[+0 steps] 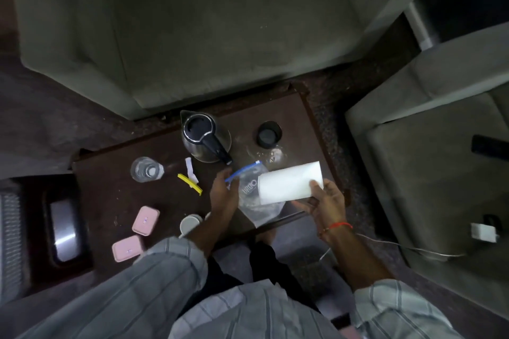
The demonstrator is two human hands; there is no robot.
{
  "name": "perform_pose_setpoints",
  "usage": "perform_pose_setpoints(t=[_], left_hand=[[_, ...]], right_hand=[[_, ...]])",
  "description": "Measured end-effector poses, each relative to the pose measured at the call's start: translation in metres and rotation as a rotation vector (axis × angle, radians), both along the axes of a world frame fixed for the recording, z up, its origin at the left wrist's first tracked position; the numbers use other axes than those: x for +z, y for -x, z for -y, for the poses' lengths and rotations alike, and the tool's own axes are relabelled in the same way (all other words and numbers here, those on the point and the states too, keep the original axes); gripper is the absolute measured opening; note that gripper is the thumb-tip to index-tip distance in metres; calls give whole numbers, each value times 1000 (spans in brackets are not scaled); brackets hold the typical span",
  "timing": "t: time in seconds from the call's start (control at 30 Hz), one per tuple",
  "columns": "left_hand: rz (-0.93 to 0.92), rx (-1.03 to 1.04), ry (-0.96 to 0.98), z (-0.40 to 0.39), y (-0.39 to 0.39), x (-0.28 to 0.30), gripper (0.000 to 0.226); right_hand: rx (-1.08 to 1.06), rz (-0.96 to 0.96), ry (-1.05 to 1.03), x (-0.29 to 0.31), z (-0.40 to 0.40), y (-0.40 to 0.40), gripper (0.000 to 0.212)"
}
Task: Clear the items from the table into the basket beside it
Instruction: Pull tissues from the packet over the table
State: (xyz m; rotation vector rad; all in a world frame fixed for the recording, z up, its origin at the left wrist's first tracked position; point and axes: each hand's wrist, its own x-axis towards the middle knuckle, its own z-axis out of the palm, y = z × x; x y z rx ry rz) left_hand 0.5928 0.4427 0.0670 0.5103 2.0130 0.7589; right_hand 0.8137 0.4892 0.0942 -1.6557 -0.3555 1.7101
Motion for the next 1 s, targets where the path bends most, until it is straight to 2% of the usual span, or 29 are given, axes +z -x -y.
perform_pose_setpoints(t=[0.07, 0.13, 0.23, 0.3, 0.37, 0.47, 0.5, 0.6, 0.67, 0.77, 0.83, 0.9, 1.0], left_hand=[[-70, -176, -282, 5, 9, 22, 40], [-99, -434, -459, 13, 20, 46, 54], [-252, -737, -460, 23, 36, 76, 98], [-184, -749, -388, 25, 46, 97, 109], [-27, -642, -401, 29, 59, 120, 98], [63, -413, -500, 41, 73, 152, 68], [205, -297, -509, 45, 78, 161, 67], [865, 165, -432, 57, 93, 181, 75], [1034, 242, -430, 62, 98, 190, 68], [1068, 375, -527, 71, 102, 198, 56], [1070, 433, -542, 73, 104, 204, 59], [1018, 435, -526, 74, 105, 210, 68], [910, 496, -478, 75, 106, 212, 61]], right_hand=[[62, 29, -19, 13, 0, 16, 6], [150, 72, -83, 31, 0, 37, 6], [305, 87, -217, 67, 3, 75, 11], [384, 78, -290, 92, 6, 97, 9], [429, 46, -376, 116, 10, 119, 11], [495, -32, -537, 150, 21, 148, 15], [547, -15, -601, 159, 26, 157, 20], [688, 63, -696, 180, 44, 178, 50], [768, 80, -696, 184, 53, 187, 66], [878, 60, -723, 189, 70, 203, 76], [902, 64, -730, 192, 77, 212, 80], [892, 91, -737, 193, 78, 220, 77], [883, 134, -734, 191, 74, 227, 77]])
